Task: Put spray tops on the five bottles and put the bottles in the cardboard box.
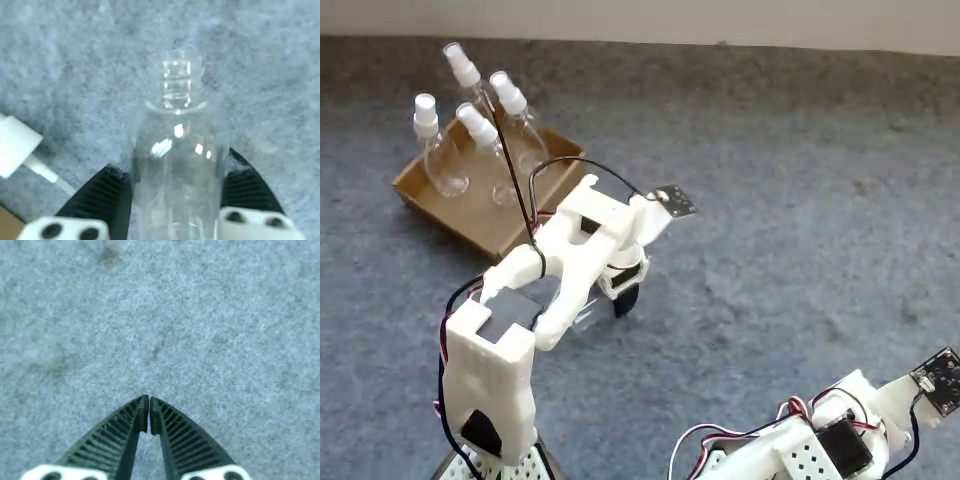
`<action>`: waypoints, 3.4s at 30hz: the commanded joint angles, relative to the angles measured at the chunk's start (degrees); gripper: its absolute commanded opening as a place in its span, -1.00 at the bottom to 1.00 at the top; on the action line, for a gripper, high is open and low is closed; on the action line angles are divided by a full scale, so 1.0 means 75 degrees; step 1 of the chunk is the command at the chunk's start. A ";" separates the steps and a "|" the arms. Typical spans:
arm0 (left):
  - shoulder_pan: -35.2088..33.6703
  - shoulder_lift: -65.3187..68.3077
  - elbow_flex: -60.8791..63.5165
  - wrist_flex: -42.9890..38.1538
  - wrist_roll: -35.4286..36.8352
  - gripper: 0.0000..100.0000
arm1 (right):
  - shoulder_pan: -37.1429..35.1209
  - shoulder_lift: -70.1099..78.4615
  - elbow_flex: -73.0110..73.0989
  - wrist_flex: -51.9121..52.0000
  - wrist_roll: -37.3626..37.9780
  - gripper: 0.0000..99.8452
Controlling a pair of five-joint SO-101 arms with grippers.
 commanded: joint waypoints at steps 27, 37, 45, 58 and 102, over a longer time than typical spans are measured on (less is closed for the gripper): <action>-0.0158 -0.0322 -0.0779 0.0035 -0.0176 -0.64 | 0.0088 -0.0100 0.0920 0.0053 0.0000 -0.99; 0.0018 -0.1049 -0.1319 0.0797 -0.0129 -0.61 | 0.0088 -0.0100 0.0920 0.0053 0.0000 -0.99; 0.0006 -0.3065 -0.1518 0.1289 -0.0117 -0.62 | 0.0041 -0.0100 0.0920 0.0006 0.0000 -0.99; -0.0053 -0.5667 -0.1518 0.2497 -0.0105 -0.62 | -0.1858 -0.0100 0.0990 -0.0592 0.0000 -0.99; -0.3206 -1.2759 0.5316 0.0082 0.1664 -0.62 | -0.8141 0.3288 -0.4706 -0.0252 0.1676 -0.87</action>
